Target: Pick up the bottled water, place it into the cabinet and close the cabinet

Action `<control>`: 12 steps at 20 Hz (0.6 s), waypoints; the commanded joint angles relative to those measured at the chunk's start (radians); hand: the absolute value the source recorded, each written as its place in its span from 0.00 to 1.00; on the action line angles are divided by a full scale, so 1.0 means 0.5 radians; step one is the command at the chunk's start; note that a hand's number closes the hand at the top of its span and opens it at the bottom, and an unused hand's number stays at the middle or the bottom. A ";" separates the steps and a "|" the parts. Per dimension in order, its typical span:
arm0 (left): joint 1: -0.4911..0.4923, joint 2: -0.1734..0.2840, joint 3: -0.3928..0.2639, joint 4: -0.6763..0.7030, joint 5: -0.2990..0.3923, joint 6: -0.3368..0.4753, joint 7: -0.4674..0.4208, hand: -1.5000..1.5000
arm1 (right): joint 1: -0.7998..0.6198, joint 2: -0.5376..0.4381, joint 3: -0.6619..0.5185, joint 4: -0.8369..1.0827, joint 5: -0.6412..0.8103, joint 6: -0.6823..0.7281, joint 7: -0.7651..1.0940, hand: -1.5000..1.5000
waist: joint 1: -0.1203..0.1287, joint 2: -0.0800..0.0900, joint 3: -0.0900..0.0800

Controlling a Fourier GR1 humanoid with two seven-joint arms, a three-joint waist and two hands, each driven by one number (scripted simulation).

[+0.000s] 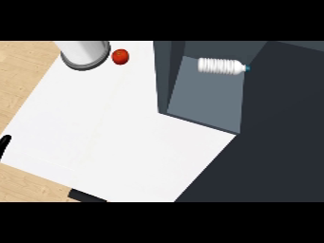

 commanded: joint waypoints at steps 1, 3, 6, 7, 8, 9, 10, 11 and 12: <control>-0.014 0.000 0.009 0.015 0.006 -0.008 0.002 0.00 | -0.174 0.093 0.002 0.153 0.071 -0.132 0.228 1.00 | -0.018 0.003 0.004; -0.003 0.011 0.006 0.022 0.016 -0.026 0.016 0.00 | -0.269 0.117 -0.029 0.208 0.076 -0.157 0.309 1.00 | -0.010 0.002 0.006; 0.013 0.006 -0.002 0.046 0.016 -0.035 0.018 0.00 | -0.422 0.209 -0.060 0.371 0.088 -0.228 0.424 1.00 | -0.004 0.002 0.011; -0.013 0.010 0.028 0.034 0.030 -0.036 0.008 0.00 | -0.490 0.237 -0.079 0.412 0.084 -0.244 0.462 1.00 | -0.007 -0.005 0.015; -0.005 0.012 0.019 0.057 0.028 -0.041 0.018 0.00 | -0.534 0.289 -0.068 0.458 0.075 -0.274 0.490 1.00 | -0.010 -0.002 0.014; -0.008 -0.006 0.012 0.052 0.018 -0.035 0.003 0.00 | -0.593 0.311 -0.093 0.518 0.072 -0.292 0.535 1.00 | -0.011 -0.004 0.016; -0.005 0.009 0.026 0.055 0.039 -0.051 0.013 0.00 | -0.647 0.349 -0.093 0.597 0.074 -0.309 0.562 1.00 | 0.003 -0.003 0.019; 0.005 -0.003 0.006 0.054 0.017 -0.055 0.004 0.00 | -0.703 0.380 -0.103 0.636 0.063 -0.326 0.604 1.00 | 0.005 -0.007 0.018; -0.002 -0.013 0.014 0.055 0.033 -0.049 0.001 0.00 | -0.772 0.419 -0.105 0.700 0.053 -0.334 0.631 1.00 | -0.003 -0.008 0.022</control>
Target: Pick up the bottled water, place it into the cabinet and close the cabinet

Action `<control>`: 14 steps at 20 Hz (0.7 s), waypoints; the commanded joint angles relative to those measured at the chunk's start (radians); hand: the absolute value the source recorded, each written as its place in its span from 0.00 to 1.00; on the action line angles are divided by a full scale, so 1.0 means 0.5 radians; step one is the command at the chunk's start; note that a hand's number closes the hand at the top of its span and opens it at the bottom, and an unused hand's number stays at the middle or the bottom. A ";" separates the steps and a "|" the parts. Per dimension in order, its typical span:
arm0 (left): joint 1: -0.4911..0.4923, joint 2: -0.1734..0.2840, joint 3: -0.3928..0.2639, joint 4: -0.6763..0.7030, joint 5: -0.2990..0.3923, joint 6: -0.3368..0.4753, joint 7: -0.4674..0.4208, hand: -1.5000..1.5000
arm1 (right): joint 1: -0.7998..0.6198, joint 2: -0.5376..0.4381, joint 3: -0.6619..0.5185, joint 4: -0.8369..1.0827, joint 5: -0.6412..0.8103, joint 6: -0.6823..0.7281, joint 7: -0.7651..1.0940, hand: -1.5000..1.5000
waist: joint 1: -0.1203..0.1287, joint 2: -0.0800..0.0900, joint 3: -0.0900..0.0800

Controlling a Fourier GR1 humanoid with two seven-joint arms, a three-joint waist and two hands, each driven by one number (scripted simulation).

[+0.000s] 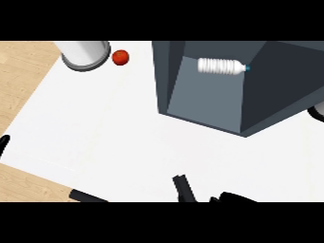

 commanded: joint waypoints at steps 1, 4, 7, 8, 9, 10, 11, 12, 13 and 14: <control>0.007 0.008 0.007 0.025 0.009 -0.016 0.010 0.00 | -0.257 0.195 -0.046 0.280 0.032 -0.176 0.213 1.00 | -0.008 -0.002 0.007; 0.037 -0.006 0.017 0.055 0.013 -0.042 -0.015 0.00 | -0.412 0.304 -0.084 0.453 0.005 -0.218 0.275 1.00 | -0.013 -0.014 0.012; 0.023 -0.003 0.037 0.054 0.030 -0.032 -0.010 0.00 | -0.595 0.428 -0.218 0.599 0.068 -0.343 0.296 1.00 | -0.063 -0.025 0.018; 0.037 -0.018 0.040 0.060 0.013 -0.020 -0.030 0.00 | -0.674 0.490 -0.249 0.652 0.110 -0.414 0.318 1.00 | -0.075 -0.041 0.020; 0.060 -0.003 0.033 0.060 0.005 -0.033 -0.019 0.00 | -0.768 0.493 -0.305 0.713 0.149 -0.466 0.325 1.00 | -0.068 -0.042 0.022; 0.047 -0.014 0.042 0.068 0.033 -0.024 -0.014 0.00 | -0.850 0.495 -0.330 0.783 0.141 -0.534 0.342 1.00 | -0.088 -0.037 0.023; 0.048 -0.011 0.043 0.089 0.003 -0.040 -0.030 0.00 | -0.909 0.497 -0.376 0.872 0.138 -0.597 0.332 1.00 | -0.085 -0.028 0.024; 0.071 -0.032 0.030 0.066 0.021 -0.035 -0.033 0.00 | -0.985 0.498 -0.419 0.932 0.162 -0.688 0.329 1.00 | -0.087 -0.039 0.028; 0.062 -0.022 0.045 0.086 0.027 -0.034 -0.025 0.00 | -1.073 0.499 -0.463 1.002 0.163 -0.753 0.329 1.00 | -0.102 -0.034 0.029; 0.063 -0.023 0.054 0.069 0.013 -0.051 -0.046 0.00 | -1.146 0.500 -0.485 1.100 0.176 -0.818 0.306 1.00 | -0.097 -0.039 0.031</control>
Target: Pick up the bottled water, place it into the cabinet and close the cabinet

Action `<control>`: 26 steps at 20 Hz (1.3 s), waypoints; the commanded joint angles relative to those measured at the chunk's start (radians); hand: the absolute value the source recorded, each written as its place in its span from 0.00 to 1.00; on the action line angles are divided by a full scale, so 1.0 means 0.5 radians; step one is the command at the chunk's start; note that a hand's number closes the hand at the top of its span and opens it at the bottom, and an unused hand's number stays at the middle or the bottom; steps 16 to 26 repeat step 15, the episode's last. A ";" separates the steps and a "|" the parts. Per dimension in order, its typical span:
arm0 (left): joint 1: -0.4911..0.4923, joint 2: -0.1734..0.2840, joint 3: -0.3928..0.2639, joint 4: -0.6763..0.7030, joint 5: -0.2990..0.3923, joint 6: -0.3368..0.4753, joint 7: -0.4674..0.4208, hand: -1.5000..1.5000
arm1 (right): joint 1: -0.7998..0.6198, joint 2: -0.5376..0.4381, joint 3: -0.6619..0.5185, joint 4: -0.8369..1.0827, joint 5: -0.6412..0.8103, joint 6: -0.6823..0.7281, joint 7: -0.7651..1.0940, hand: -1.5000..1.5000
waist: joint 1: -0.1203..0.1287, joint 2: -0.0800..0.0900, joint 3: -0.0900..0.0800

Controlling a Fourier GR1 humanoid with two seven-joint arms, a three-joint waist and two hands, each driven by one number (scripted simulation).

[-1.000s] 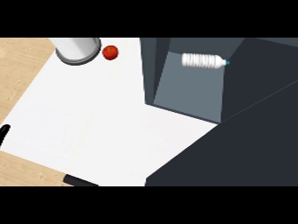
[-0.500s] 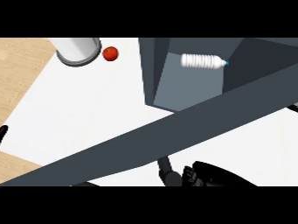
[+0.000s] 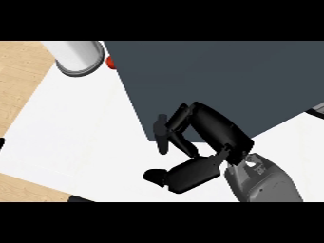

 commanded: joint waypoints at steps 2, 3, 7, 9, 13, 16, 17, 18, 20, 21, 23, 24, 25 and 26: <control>0.021 -0.012 0.026 0.011 0.015 -0.007 -0.017 0.00 | -0.450 0.048 -0.217 0.419 0.046 -0.364 0.004 1.00 | -0.013 0.002 0.009; 0.000 0.004 0.048 0.022 0.029 -0.007 -0.003 0.00 | -0.539 0.048 -0.194 0.503 0.042 -0.453 0.023 1.00 | -0.028 -0.001 0.008; 0.062 -0.027 -0.001 0.036 0.007 -0.054 -0.017 0.00 | -0.759 0.049 -0.316 0.781 -0.011 -0.663 -0.023 1.00 | -0.043 -0.001 0.012; 0.056 0.004 0.033 0.059 0.034 -0.100 -0.009 0.00 | -0.773 0.050 -0.326 0.817 -0.074 -0.765 -0.041 0.00 | -0.021 0.011 0.012; 0.044 -0.019 0.051 0.061 0.027 -0.085 -0.034 0.00 | -0.864 0.050 -0.319 0.890 -0.172 -0.895 -0.014 0.00 | -0.048 0.002 0.012; 0.040 -0.024 0.046 0.089 0.019 -0.097 -0.032 0.00 | -0.896 0.050 -0.281 0.941 -0.196 -0.937 -0.027 0.00 | -0.065 0.006 0.011; 0.040 -0.024 0.046 0.089 0.019 -0.097 -0.032 0.00 | -0.896 0.050 -0.281 0.941 -0.196 -0.937 -0.027 0.00 | -0.065 0.006 0.011; 0.040 -0.024 0.046 0.089 0.019 -0.097 -0.032 0.00 | -0.896 0.050 -0.281 0.941 -0.196 -0.937 -0.027 0.00 | -0.065 0.006 0.011; 0.040 -0.024 0.046 0.089 0.019 -0.097 -0.032 0.00 | -0.896 0.050 -0.281 0.941 -0.196 -0.937 -0.027 0.00 | -0.065 0.006 0.011; 0.040 -0.024 0.046 0.089 0.019 -0.097 -0.032 0.00 | -0.896 0.050 -0.281 0.941 -0.196 -0.937 -0.027 0.00 | -0.065 0.006 0.011; 0.040 -0.024 0.046 0.089 0.019 -0.097 -0.032 0.00 | -0.896 0.050 -0.281 0.941 -0.196 -0.937 -0.027 0.00 | -0.065 0.006 0.011; 0.040 -0.024 0.046 0.089 0.019 -0.097 -0.032 0.00 | -0.896 0.050 -0.281 0.941 -0.196 -0.937 -0.027 0.00 | -0.065 0.006 0.011; 0.040 -0.024 0.046 0.089 0.019 -0.097 -0.032 0.00 | -0.896 0.050 -0.281 0.941 -0.196 -0.937 -0.027 0.00 | -0.065 0.006 0.011; 0.040 -0.024 0.046 0.089 0.019 -0.097 -0.032 0.00 | -0.896 0.050 -0.281 0.941 -0.196 -0.937 -0.027 0.00 | -0.065 0.006 0.011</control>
